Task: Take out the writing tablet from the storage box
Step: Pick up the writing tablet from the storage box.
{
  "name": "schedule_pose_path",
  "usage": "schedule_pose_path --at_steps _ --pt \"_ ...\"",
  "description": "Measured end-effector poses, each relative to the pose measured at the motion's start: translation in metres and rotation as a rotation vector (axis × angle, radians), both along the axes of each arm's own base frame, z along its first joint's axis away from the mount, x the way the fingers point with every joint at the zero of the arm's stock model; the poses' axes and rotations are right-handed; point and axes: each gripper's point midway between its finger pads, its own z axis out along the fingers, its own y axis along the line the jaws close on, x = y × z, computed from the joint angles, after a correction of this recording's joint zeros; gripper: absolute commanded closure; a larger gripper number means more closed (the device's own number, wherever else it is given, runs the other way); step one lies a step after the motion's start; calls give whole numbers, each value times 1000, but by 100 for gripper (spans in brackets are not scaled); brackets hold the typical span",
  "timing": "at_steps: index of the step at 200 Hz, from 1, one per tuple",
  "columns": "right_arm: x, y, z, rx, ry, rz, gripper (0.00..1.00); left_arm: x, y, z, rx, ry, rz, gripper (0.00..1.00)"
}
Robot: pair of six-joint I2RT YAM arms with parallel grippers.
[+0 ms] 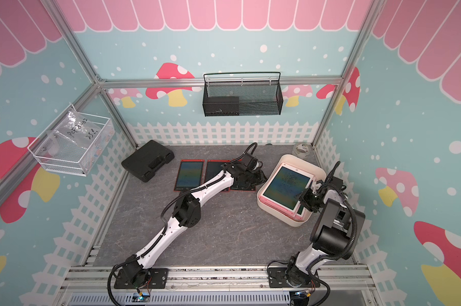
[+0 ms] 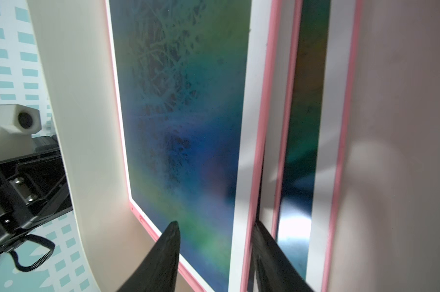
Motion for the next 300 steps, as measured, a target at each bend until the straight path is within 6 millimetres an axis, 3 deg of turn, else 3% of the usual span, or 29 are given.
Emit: schedule_pose_path --at_steps 47,99,155,189,226,251,300 --pt "5 5 5 35 -41 8 55 3 2 0 1 -1 6 51" --pt "11 27 17 128 -113 69 57 -15 -10 1 -17 20 -45 51" --pt "11 29 18 148 -116 65 61 -19 -13 1 -17 21 -55 52" --pt "11 30 21 161 -122 63 80 -18 -11 -3 -11 25 -54 53" --pt "12 32 30 178 -148 65 92 -23 -1 -7 19 49 -69 54" --pt "13 32 34 197 -159 63 99 -26 9 13 32 33 -77 54" --pt "13 29 52 177 -207 54 100 -10 30 99 -19 -99 -54 54"
